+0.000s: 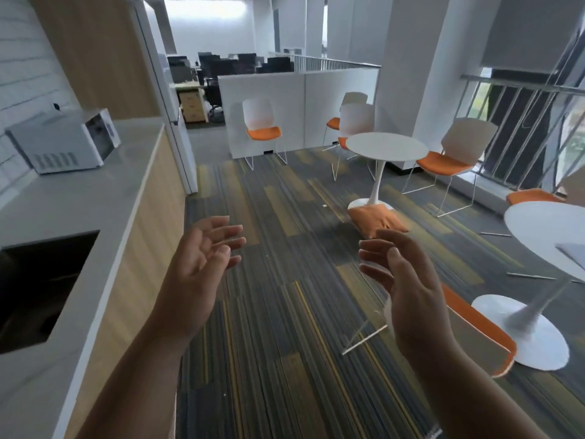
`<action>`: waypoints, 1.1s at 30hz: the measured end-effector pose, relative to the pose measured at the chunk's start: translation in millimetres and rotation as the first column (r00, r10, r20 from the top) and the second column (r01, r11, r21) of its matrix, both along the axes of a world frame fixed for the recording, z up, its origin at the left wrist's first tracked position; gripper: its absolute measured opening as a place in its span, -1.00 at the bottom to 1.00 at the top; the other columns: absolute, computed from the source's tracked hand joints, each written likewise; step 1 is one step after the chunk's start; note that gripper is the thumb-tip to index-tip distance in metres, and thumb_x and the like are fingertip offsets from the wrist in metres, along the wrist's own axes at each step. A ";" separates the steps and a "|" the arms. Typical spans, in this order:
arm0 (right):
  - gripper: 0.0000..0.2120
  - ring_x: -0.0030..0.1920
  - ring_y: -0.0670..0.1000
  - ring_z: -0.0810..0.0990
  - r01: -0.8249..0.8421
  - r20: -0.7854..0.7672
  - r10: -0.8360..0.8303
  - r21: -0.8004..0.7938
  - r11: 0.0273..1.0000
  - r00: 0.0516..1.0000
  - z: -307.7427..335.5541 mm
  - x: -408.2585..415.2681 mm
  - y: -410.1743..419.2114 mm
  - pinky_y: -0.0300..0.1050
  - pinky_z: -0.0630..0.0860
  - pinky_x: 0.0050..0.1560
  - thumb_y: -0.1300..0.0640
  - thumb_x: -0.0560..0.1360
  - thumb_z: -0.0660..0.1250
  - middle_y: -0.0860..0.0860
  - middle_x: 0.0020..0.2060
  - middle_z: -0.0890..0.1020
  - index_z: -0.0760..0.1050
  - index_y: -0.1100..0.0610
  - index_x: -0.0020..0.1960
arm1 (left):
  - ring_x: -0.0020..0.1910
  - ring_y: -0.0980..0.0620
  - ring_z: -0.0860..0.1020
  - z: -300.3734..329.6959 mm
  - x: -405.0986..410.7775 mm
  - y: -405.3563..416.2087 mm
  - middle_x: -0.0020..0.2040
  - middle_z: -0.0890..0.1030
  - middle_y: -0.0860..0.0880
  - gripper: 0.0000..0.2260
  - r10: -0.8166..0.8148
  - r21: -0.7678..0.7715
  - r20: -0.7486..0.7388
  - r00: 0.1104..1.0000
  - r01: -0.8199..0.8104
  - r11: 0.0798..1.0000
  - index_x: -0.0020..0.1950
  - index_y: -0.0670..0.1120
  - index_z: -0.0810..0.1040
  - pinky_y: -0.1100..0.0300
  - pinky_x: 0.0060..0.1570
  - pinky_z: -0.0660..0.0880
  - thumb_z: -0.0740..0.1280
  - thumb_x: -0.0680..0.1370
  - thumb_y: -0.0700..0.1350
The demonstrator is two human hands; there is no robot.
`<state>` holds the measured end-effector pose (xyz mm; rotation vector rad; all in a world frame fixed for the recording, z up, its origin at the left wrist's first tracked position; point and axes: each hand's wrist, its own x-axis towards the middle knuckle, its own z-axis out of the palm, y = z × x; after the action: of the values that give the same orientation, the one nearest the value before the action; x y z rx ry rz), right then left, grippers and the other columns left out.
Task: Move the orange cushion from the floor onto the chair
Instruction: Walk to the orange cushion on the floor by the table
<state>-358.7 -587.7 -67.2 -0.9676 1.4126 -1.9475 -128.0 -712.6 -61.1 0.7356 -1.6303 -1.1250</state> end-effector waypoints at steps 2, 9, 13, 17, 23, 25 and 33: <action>-0.73 0.08 0.05 0.64 0.015 -0.001 -0.015 0.028 1.000 1.000 0.7 2.3 -55.6 0.01 0.55 0.11 0.22 0.62 0.06 0.08 0.02 0.65 0.50 0.11 0.17 | 0.21 0.00 0.61 4.6 0.4 -64.9 0.19 0.62 -0.07 -0.71 -0.026 0.023 0.013 1.000 0.026 0.999 0.24 0.05 0.47 -0.05 0.18 0.54 0.18 0.54 -0.14; -0.73 0.09 0.05 0.62 0.079 0.006 -0.079 0.030 0.996 0.997 9.9 -19.2 -208.1 -0.02 0.55 0.09 0.22 0.61 0.06 0.12 0.06 0.63 0.49 0.12 0.19 | 0.17 0.01 0.63 26.2 -48.1 -242.6 0.16 0.63 -0.05 -0.72 -0.123 0.062 -0.001 0.992 0.123 0.990 0.20 0.05 0.47 -0.02 0.16 0.57 0.17 0.53 -0.15; -0.72 0.09 0.06 0.63 0.152 0.013 -0.153 0.017 0.988 0.988 1.2 -61.7 -279.9 -0.02 0.55 0.09 0.14 0.55 0.10 0.09 0.04 0.64 0.51 0.09 0.17 | 0.16 0.03 0.62 18.5 -101.0 -325.7 0.16 0.62 -0.03 -0.74 -0.192 0.048 0.049 0.980 0.190 0.981 0.20 0.05 0.46 0.02 0.16 0.58 0.17 0.57 -0.19; -0.73 0.09 0.07 0.62 0.168 -0.007 -0.168 0.009 0.986 0.986 -10.4 -120.7 -354.4 -0.02 0.56 0.10 0.21 0.60 0.07 0.12 0.05 0.62 0.49 0.11 0.17 | 0.17 -0.03 0.62 9.5 -163.0 -411.3 0.16 0.61 -0.06 -0.76 -0.213 0.063 0.031 0.977 0.211 0.975 0.20 0.02 0.46 0.04 0.14 0.58 0.17 0.59 -0.22; -0.74 0.08 0.10 0.62 0.193 0.061 -0.195 0.034 0.981 0.979 -14.3 -239.0 -486.7 0.00 0.56 0.12 0.25 0.62 0.06 0.14 0.04 0.62 0.50 0.13 0.15 | 0.18 -0.02 0.61 9.5 -273.0 -552.4 0.19 0.60 -0.08 -0.74 -0.250 0.046 0.076 0.965 0.247 0.968 0.22 0.03 0.46 0.04 0.15 0.58 0.18 0.55 -0.16; -0.74 0.09 0.12 0.61 0.212 0.079 -0.217 0.066 0.975 0.973 -16.8 -273.1 -528.3 0.01 0.56 0.14 0.24 0.62 0.07 0.17 0.06 0.61 0.50 0.15 0.17 | 0.19 -0.02 0.61 9.2 -306.0 -594.6 0.20 0.60 -0.08 -0.72 -0.255 0.052 0.088 0.963 0.251 0.967 0.22 0.03 0.46 0.07 0.14 0.58 0.18 0.53 -0.15; -0.75 0.10 0.15 0.61 0.280 0.113 -0.304 0.189 0.941 0.946 -40.8 -388.6 -662.9 0.16 0.53 0.19 0.23 0.62 0.08 0.15 0.06 0.62 0.51 0.15 0.14 | 0.21 -0.13 0.59 -21.9 -440.0 -745.9 0.18 0.60 -0.11 -0.68 -0.326 0.156 0.113 0.939 0.307 0.939 0.27 -0.08 0.44 -0.05 0.16 0.57 0.18 0.52 -0.15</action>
<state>-747.3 -1250.6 -108.0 -0.5538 1.6857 -2.0150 -568.0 -1458.5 -82.9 0.6627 -1.8487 -1.4552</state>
